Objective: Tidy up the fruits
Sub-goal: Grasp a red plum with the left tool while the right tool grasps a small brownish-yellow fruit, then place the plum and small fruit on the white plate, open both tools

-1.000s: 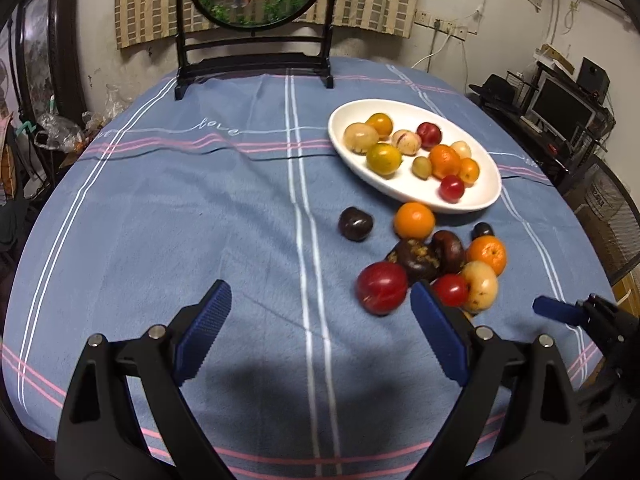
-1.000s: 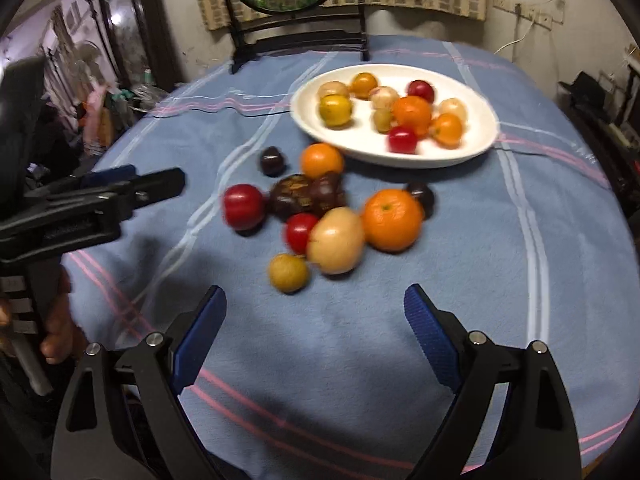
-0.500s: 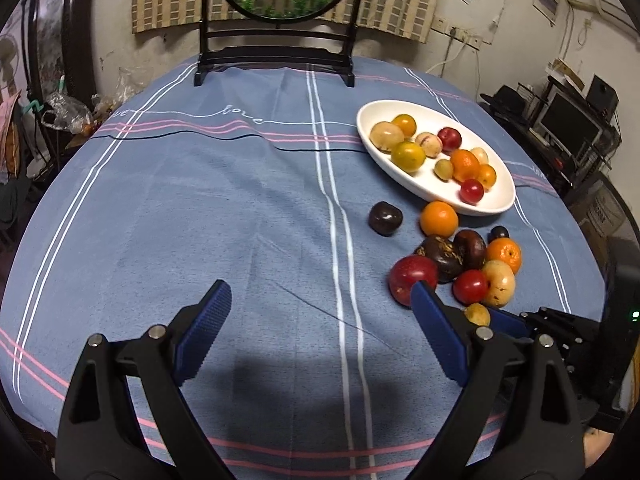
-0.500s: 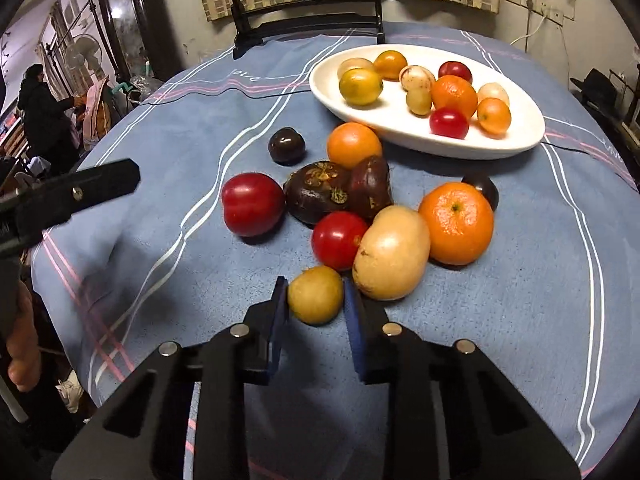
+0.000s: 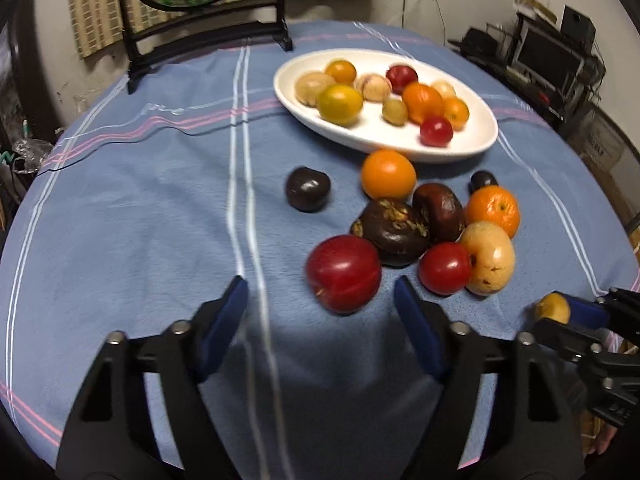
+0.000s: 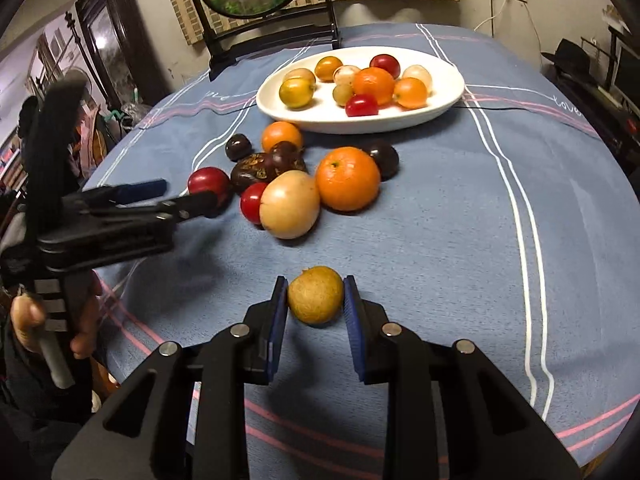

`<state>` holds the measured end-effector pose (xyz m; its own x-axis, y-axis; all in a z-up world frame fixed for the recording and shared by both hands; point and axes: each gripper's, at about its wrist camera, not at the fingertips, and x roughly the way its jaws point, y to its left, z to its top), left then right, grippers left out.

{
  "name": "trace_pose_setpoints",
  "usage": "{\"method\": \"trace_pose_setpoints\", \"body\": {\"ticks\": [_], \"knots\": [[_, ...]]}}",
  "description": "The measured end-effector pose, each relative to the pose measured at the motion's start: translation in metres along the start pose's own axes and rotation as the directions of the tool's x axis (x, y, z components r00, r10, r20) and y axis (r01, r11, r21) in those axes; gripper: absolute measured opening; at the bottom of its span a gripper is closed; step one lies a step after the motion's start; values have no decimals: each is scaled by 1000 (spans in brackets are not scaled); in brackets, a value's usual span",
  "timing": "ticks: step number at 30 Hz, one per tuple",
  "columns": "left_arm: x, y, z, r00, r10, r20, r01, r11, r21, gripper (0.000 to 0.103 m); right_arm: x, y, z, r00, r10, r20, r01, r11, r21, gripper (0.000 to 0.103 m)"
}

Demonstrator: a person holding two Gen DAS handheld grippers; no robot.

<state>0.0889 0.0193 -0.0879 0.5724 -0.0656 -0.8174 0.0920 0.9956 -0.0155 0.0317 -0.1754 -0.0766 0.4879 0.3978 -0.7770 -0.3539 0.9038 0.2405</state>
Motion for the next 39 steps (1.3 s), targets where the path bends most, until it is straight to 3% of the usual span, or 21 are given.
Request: {"method": "trace_pose_setpoints", "body": {"ticks": [1, 3, 5, 17, 26, 33, 39], "knots": [[5, -1, 1, 1000, -2, -13, 2, 1000, 0, 61, 0, -2, -1, 1000, 5, 1, -5, 1000, 3, 28], [10, -1, 2, 1000, -3, -13, 3, 1000, -2, 56, 0, -5, -2, 1000, 11, 1, -11, 1000, 11, 28], [9, 1, 4, 1000, -24, 5, 24, 1000, -18, 40, 2, -6, -1, 1000, 11, -1, -11, 1000, 14, 28], [-31, 3, -10, 992, -102, 68, 104, 994, -27, 40, 3, 10, 6, 1000, 8, 4, -8, 1000, -16, 28], [-54, -8, -9, 989, -97, 110, 99, 995, -13, 40, -2, 12, 19, 999, -19, 37, 21, 999, -39, 28], [-57, -9, 27, 989, -65, 136, 66, 998, -4, 40, -10, -2, 47, 994, -58, 98, 61, 997, -37, 28], [-42, -15, 88, 987, -35, 157, 34, 999, 10, 40, -8, -10, 92, 984, -109, 142, 122, 989, -80, 28]]}}
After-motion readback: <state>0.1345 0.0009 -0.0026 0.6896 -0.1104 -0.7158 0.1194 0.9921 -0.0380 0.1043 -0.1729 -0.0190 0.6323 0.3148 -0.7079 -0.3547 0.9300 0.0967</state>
